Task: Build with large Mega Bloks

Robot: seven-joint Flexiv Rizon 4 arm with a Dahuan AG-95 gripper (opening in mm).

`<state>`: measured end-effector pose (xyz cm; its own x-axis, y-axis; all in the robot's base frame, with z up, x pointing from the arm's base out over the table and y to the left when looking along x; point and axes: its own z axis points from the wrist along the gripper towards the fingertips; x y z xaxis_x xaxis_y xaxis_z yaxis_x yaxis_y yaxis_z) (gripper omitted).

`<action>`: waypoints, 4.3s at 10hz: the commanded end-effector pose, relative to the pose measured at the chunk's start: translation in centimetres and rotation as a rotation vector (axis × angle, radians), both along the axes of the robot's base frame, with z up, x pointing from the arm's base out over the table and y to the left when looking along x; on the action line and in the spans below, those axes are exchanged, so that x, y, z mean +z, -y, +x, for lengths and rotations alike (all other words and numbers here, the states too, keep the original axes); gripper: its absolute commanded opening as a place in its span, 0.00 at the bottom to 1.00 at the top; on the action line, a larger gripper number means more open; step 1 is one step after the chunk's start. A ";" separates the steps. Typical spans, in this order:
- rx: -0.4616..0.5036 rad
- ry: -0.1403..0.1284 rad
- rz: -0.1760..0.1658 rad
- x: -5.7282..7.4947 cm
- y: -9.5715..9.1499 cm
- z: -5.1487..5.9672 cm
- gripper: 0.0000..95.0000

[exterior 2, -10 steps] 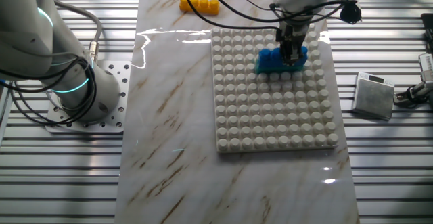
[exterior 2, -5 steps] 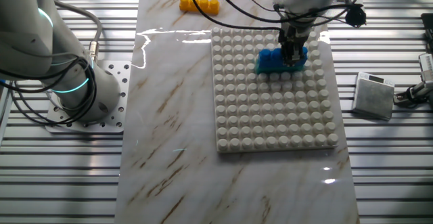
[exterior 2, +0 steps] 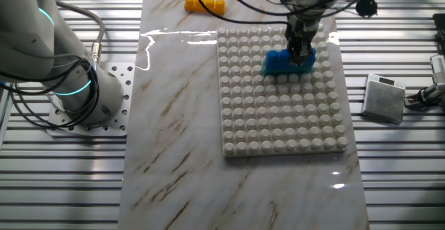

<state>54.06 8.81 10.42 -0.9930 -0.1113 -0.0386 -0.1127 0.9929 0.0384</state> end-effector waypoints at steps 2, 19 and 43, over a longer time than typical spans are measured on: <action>0.013 0.002 -0.004 1.1 0.1 -0.4 0.40; 0.015 -0.004 -0.002 1.2 0.7 1.0 0.00; 0.029 0.001 0.007 0.6 1.3 -3.1 0.00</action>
<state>51.01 7.58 11.95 -0.9894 -0.1393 -0.0411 -0.1412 0.9889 0.0469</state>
